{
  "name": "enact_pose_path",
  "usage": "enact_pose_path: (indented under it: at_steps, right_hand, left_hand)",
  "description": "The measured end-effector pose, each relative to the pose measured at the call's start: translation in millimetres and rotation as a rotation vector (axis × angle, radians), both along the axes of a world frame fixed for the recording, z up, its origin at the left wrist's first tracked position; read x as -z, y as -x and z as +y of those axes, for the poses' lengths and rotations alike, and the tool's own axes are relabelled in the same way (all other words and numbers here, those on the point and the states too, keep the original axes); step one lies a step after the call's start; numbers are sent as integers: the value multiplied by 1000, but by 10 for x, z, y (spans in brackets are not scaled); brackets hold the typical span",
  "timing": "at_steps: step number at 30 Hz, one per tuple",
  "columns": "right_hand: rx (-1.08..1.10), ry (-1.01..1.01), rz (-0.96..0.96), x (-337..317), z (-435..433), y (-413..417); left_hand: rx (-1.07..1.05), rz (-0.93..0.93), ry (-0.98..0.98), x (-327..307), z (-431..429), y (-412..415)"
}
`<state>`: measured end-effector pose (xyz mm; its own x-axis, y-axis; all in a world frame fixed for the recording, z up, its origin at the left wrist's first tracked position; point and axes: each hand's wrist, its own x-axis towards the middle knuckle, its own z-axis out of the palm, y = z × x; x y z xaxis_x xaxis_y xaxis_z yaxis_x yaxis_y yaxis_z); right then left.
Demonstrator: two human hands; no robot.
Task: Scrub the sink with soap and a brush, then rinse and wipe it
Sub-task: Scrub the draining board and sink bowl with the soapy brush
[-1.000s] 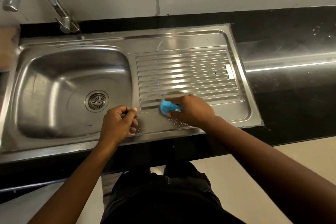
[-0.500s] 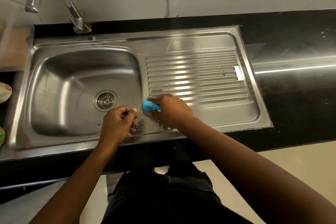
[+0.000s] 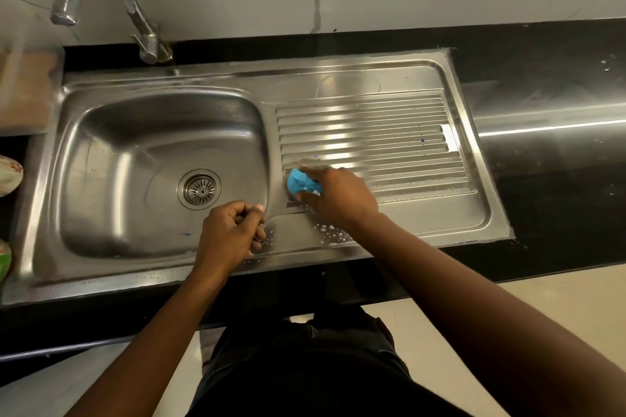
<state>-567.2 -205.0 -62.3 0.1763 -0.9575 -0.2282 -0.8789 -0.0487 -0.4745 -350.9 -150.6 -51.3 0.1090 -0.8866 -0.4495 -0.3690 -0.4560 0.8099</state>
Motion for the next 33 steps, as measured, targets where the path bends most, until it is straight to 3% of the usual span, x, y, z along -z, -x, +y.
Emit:
enact_pose_path:
  at_steps: [4,8,13,17,22,26,33]
  right_hand:
    - [-117,-9,-11,17,-22,-262]
    - [-243,-43,38,-54,-45,34]
    - [-79,-22,61,-61,-131,652]
    - [59,-17,10,-20,-223,459]
    - [-41,-21,-82,18,-238,-52]
    - [-176,-31,-19,-41,-217,13]
    - [-18,-43,80,-120,-272,689]
  left_hand:
    - [16,-23,3,-29,-43,-14]
    - [34,-34,-1,-38,-82,5]
    - [14,5,-17,-30,-142,47]
    - [35,5,-16,-18,-172,82]
    - [50,-12,-10,-29,-224,106]
    - [57,-13,5,-50,-250,115]
    - [34,16,7,-32,-242,107]
